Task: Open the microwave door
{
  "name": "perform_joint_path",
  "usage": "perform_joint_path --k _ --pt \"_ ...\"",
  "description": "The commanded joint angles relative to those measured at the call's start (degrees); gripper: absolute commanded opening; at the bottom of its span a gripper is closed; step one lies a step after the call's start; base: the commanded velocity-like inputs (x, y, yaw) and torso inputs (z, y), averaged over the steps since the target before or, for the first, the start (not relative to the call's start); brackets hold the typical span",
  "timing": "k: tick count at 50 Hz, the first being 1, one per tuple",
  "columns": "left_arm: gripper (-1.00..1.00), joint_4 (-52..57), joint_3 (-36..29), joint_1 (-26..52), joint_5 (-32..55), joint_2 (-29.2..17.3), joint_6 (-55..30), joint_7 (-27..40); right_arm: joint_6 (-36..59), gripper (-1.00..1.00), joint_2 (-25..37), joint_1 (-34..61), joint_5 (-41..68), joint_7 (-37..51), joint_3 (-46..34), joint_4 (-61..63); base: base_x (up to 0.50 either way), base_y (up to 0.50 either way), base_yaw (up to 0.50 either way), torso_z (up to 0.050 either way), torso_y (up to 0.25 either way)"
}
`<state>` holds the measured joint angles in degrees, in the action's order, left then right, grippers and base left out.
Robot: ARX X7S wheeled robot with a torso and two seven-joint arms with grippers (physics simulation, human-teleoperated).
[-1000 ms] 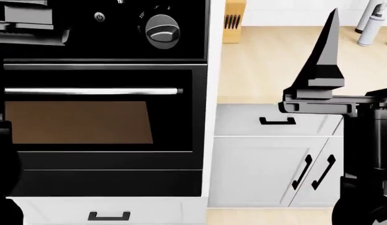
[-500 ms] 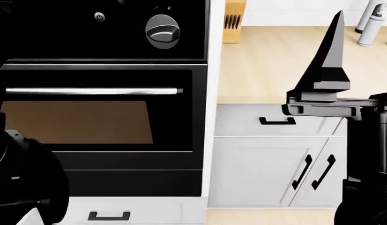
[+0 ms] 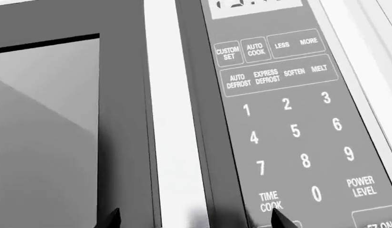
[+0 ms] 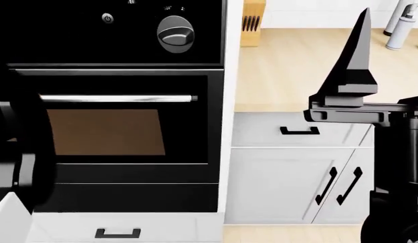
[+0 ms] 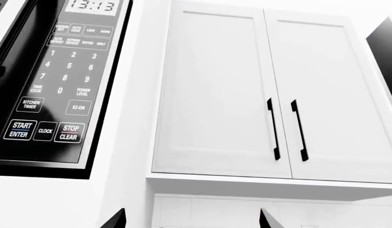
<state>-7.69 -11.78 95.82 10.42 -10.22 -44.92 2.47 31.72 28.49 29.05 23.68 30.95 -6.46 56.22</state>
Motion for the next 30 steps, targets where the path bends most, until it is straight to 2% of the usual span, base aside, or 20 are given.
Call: perform_joint_path --k 1,30 --pt "1.0 -11.8 -2.4 3.6 -2.4 0.2 6.9 -0.2 0.3 1.0 0.4 0.5 0.4 0.4 -0.2 -0.1 0.0 0.0 0.0 0.0 0.0" --pt "1.0 -26.5 -5.0 5.9 -4.1 0.7 14.5 -0.2 1.1 1.0 1.7 1.1 1.7 2.0 0.1 0.8 0.0 0.0 0.0 0.0 0.0"
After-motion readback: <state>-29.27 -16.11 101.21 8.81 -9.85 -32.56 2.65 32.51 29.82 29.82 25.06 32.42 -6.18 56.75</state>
